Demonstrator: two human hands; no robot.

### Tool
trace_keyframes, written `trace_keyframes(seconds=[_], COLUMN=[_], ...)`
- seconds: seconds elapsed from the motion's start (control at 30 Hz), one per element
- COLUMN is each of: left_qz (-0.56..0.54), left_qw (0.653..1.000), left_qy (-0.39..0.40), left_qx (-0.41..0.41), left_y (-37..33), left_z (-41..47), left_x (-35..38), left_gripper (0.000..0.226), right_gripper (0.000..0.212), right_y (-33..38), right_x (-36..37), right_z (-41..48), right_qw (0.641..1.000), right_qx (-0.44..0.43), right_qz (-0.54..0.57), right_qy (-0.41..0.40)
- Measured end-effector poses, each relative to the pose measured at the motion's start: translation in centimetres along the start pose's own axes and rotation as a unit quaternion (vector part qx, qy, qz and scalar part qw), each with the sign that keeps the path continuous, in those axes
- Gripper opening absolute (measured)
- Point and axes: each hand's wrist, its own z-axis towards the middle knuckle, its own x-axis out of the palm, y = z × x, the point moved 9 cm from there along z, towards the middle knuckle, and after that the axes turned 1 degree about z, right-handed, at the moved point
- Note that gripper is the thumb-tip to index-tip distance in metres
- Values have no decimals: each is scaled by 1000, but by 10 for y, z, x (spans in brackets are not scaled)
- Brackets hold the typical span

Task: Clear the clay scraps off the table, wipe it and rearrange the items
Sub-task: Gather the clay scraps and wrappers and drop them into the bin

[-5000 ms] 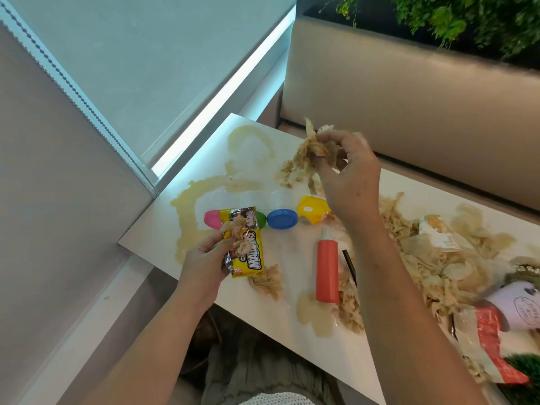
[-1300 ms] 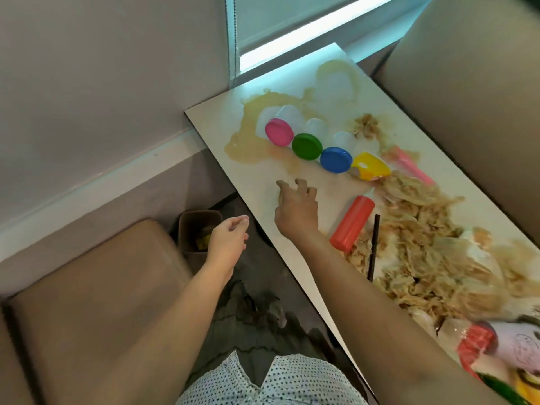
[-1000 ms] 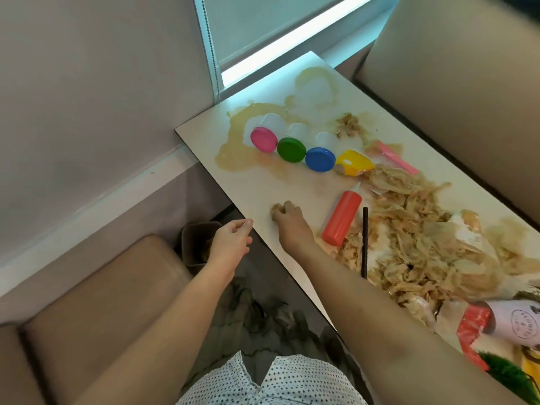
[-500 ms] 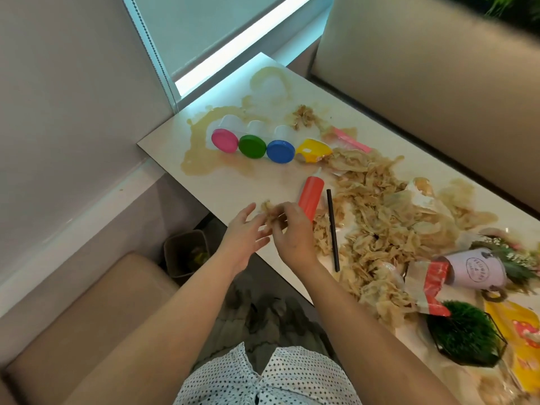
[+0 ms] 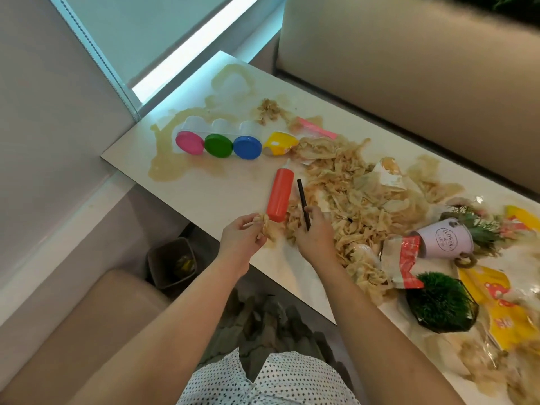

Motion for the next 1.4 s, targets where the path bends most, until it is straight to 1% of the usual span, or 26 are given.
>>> trace_keyframes(seconds=[0.07,0.2,0.3,0.43,0.47,0.5,0.53,0.57,0.6,0.67,0.7,0.73,0.8,0.9,1.03,1.13,1.17,1.27,1.4], left_qz=[1,3,12,28,30,30,30,30,31,34,36,37,37,34,31,27,27,33,42], left_qw=[1000,1000,1000,1000,1000,999,999,999,999,999,999,999,999,999,999,999,999,999,998], left_qy=[1,4,4,1,2,2,2,1,1,2,3,4,5,2,9,21,23,15,16], left_qx=[-1,5,12,12,11,10,10,11,12,15,17,18,21,20,17,23,27,31,43], left_y=[-1,-6,-8,-8,-8,-8,-9,-9,-10,-13,-14,-15,-15,-15,-13,-17,-19,-20,-30], left_z=[-2,-4,-6,-5,-5,-5,-5,-6,-6,-5,-5,-4,-5,-5,-8,-8,-8,-11,-14], left_x=[3,8,9,7,7,6,6,6,5,5,5,5,6,9,16,24,26,29,36], left_gripper=[19,18,21,23,22,22,21,20,19,19,19,19,19,18,18,16,16,18,18], right_gripper=[59,70,71,66,67,72,77,78,71,43,33,28,26,26,26,25,24,18,13], right_y=[-10,1,4,6,5,3,2,1,2,6,8,11,21,38,37,53,56,50,49], right_x=[6,16,26,27,27,25,23,17,11,-2,-7,-12,-25,-52,-62,-84,-87,-79,-89], right_z=[11,22,23,26,27,29,30,31,33,37,38,38,37,33,31,26,26,26,19], right_qw=[996,983,966,962,962,964,968,974,981,988,990,992,994,992,993,988,987,994,994], right_qx=[41,21,0,-26,-27,-24,-18,-8,-4,-12,-20,-31,-59,-105,-95,-126,-128,-93,-94], right_qz=[-68,-169,-235,-251,-250,-242,-226,-203,-178,-144,-131,-117,-92,-52,-52,1,10,-14,19], right_qy=[41,70,107,104,104,107,106,99,84,52,44,37,12,-47,-36,-90,-92,-48,-61])
